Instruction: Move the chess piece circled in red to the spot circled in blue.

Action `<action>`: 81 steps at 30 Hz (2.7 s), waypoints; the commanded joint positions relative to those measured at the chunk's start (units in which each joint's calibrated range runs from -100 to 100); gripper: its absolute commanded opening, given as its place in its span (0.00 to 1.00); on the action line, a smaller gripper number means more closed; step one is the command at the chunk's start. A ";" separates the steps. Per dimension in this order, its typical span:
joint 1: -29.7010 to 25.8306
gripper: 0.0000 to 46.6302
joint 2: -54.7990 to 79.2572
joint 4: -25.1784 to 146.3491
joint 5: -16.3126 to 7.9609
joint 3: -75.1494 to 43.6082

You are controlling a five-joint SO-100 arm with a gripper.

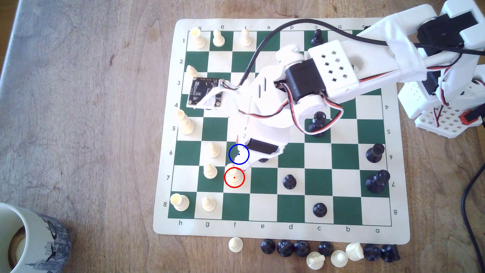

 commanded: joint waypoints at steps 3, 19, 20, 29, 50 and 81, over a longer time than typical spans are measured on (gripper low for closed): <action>-1.14 0.30 4.10 -1.15 -0.10 -9.76; -0.20 0.29 11.23 -3.36 0.05 -12.84; -0.20 0.29 11.49 -3.45 0.10 -12.84; -0.75 0.28 12.68 -3.69 0.15 -12.39; -1.84 0.10 13.61 -4.02 0.39 -12.03; 2.15 0.07 -2.52 -0.17 2.49 -3.69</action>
